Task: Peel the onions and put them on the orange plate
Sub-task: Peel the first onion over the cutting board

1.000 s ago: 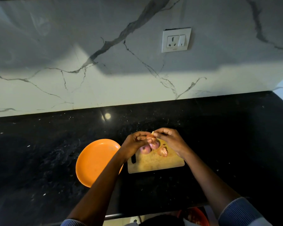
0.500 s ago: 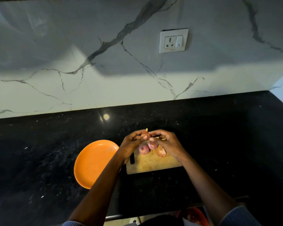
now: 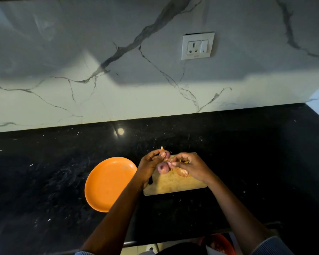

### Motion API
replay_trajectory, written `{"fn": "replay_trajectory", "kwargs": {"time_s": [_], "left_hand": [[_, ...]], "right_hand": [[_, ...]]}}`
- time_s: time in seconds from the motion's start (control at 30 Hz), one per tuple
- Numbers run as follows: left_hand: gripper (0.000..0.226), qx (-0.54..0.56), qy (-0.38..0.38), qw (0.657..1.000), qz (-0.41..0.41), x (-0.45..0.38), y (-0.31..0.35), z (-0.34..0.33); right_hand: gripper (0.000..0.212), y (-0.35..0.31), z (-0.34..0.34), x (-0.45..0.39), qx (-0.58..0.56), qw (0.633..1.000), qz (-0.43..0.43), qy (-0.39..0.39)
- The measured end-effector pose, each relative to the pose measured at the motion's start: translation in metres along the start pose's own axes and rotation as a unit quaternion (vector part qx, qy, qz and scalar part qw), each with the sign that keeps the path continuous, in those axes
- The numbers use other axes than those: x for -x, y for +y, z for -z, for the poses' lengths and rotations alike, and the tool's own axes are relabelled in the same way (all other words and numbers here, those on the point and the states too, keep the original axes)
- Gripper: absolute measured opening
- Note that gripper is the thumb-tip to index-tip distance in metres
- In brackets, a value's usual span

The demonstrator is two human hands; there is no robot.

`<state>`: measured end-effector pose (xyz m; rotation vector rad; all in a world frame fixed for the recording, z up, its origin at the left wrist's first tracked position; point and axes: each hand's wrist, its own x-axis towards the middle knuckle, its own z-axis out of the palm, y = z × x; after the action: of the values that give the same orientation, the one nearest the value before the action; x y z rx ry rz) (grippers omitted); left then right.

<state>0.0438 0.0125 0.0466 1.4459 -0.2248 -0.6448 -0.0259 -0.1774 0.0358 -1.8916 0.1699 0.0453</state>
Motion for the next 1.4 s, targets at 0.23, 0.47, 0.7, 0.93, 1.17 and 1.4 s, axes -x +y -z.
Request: {"fn": "replay_trajectory", "kwargs": {"time_s": [0.23,0.47,0.7,0.93,1.17,1.4], "left_hand": [[0.028,0.005,0.027,0.999,0.020,0.000,-0.015,-0.013],[0.029,0.075,0.161,0.981,0.080,-0.003,-0.004,-0.014],[0.022,0.044,0.121,0.989,0.078,0.002,0.007,-0.005],[0.024,-0.016,0.094,0.990,0.101,0.007,-0.003,-0.008],[0.029,-0.023,0.072,0.993,0.093,0.004,0.003,-0.009],[0.032,0.008,0.159,0.982,0.107,0.003,-0.001,0.004]], "right_hand": [[0.011,0.003,-0.002,0.002,0.041,0.999,-0.024,0.000],[0.017,0.007,-0.004,0.007,0.060,0.997,-0.032,-0.018],[0.029,0.031,-0.009,0.004,0.161,0.985,-0.059,-0.008],[0.038,0.010,-0.011,-0.004,0.132,0.987,0.037,0.081],[0.010,-0.003,-0.016,-0.009,0.152,0.982,0.079,0.076],[0.011,0.010,-0.012,-0.001,0.171,0.985,0.027,0.003]]}}
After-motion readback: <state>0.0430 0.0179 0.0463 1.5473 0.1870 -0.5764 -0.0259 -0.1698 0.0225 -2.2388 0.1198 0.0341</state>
